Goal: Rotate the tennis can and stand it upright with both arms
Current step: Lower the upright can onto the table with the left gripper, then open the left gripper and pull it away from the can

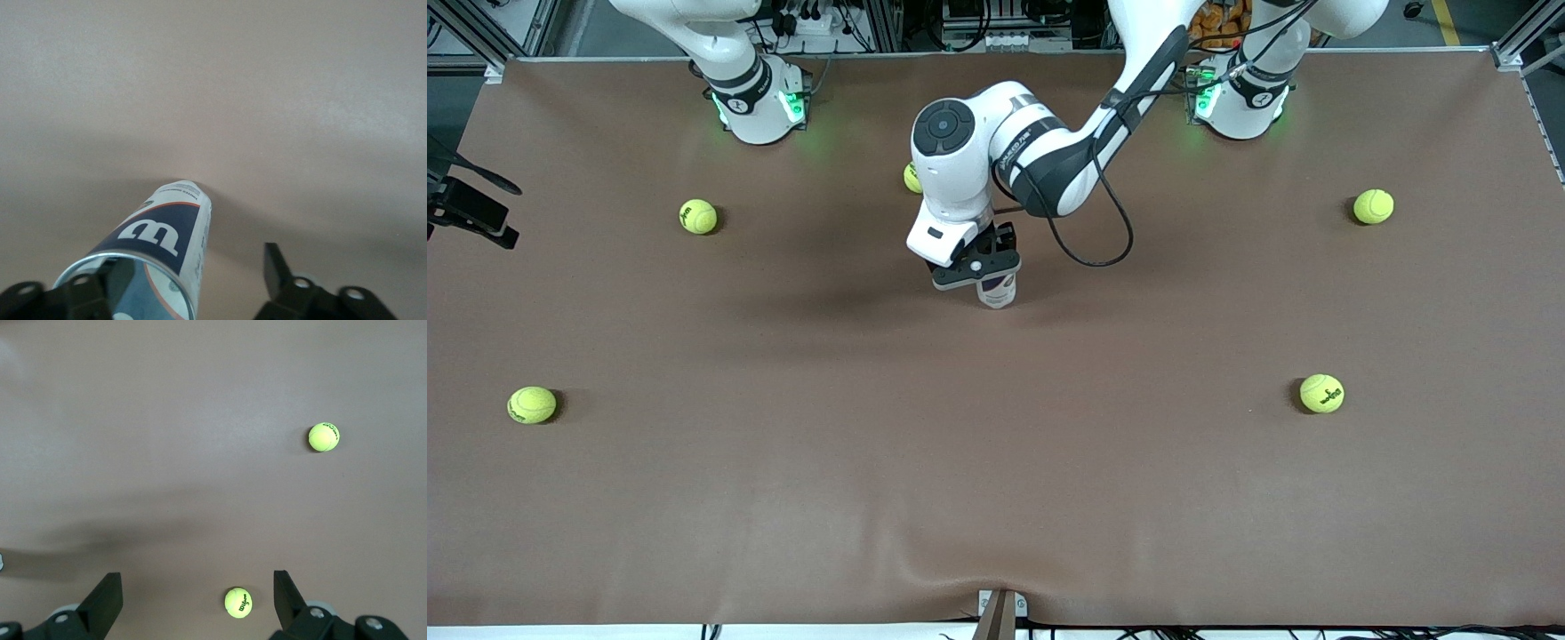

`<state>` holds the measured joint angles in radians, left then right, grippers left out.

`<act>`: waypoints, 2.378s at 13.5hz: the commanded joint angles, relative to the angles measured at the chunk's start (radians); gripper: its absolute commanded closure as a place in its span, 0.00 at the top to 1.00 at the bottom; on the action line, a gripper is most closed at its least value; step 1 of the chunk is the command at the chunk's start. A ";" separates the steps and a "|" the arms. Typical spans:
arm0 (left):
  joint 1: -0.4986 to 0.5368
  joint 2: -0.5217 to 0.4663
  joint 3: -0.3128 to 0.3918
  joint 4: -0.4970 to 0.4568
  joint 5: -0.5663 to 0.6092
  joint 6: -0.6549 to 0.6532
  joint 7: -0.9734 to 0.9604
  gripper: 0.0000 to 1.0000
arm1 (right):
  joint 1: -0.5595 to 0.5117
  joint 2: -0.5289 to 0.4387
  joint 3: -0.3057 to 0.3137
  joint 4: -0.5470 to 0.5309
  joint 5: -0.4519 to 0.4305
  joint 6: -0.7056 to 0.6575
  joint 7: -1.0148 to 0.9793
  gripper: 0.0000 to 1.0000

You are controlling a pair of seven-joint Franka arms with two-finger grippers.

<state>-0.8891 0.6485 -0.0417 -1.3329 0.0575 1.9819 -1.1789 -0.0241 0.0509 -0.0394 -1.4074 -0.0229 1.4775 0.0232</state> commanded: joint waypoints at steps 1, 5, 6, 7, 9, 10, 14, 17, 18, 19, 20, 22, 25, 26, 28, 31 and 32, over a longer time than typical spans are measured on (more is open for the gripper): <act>-0.008 -0.020 0.006 0.012 0.028 0.000 -0.019 1.00 | 0.003 -0.005 -0.001 0.001 -0.014 0.001 0.003 1.00; 0.001 -0.088 0.006 0.012 0.031 -0.017 -0.004 1.00 | 0.003 -0.005 -0.001 0.001 -0.014 -0.002 0.003 1.00; 0.002 -0.099 0.005 0.012 0.030 -0.017 -0.004 1.00 | 0.004 -0.005 -0.001 -0.001 -0.014 -0.003 0.003 1.00; 0.009 -0.105 0.005 0.012 0.030 -0.017 -0.004 1.00 | 0.004 -0.005 -0.001 -0.001 -0.012 -0.003 0.003 1.00; 0.012 -0.130 0.016 0.012 0.030 -0.024 -0.001 1.00 | 0.004 -0.005 -0.001 -0.001 -0.012 -0.003 0.003 1.00; 0.016 -0.139 0.025 0.012 0.028 -0.035 0.016 1.00 | 0.004 -0.005 -0.001 -0.001 -0.012 -0.003 0.003 1.00; 0.029 -0.145 0.036 0.012 0.028 -0.055 0.065 1.00 | 0.004 -0.005 -0.001 -0.001 -0.012 -0.002 0.003 1.00; 0.032 -0.161 0.051 0.014 0.028 -0.061 0.100 1.00 | 0.003 -0.003 -0.001 -0.001 -0.014 -0.002 0.003 1.00; 0.036 -0.180 0.058 0.012 0.028 -0.061 0.113 1.00 | 0.003 -0.005 -0.001 -0.001 -0.012 -0.003 0.004 1.00; 0.038 -0.184 0.060 0.012 0.028 -0.069 0.128 1.00 | 0.003 -0.005 -0.001 -0.001 -0.012 -0.003 0.004 1.00; 0.045 -0.185 0.063 0.012 0.028 -0.083 0.159 1.00 | 0.003 -0.003 -0.001 -0.001 -0.012 -0.003 0.004 1.00; 0.068 -0.214 0.078 0.012 0.030 -0.103 0.208 1.00 | 0.003 -0.005 -0.001 -0.001 -0.012 -0.006 0.004 1.00; 0.133 -0.254 0.085 0.012 0.028 -0.120 0.281 1.00 | 0.001 -0.014 -0.001 -0.001 -0.012 -0.023 0.004 1.00; 0.156 -0.266 0.085 0.012 0.025 -0.124 0.303 1.00 | 0.000 -0.007 -0.002 0.001 -0.012 -0.017 0.004 1.00; 0.202 -0.291 0.083 0.011 0.021 -0.126 0.326 1.00 | 0.004 -0.005 -0.001 0.001 -0.012 -0.020 0.003 1.00; 0.255 -0.313 0.085 0.006 0.018 -0.136 0.354 1.00 | 0.006 -0.005 0.001 -0.002 -0.012 -0.023 0.003 1.00; 0.268 -0.314 0.085 0.006 0.018 -0.140 0.354 1.00 | 0.006 -0.003 0.001 -0.004 -0.012 -0.022 0.003 1.00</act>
<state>-0.6383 0.3574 0.0491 -1.3097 0.0605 1.8606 -0.8347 -0.0239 0.0512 -0.0388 -1.4087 -0.0229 1.4639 0.0233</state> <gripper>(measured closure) 0.000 0.000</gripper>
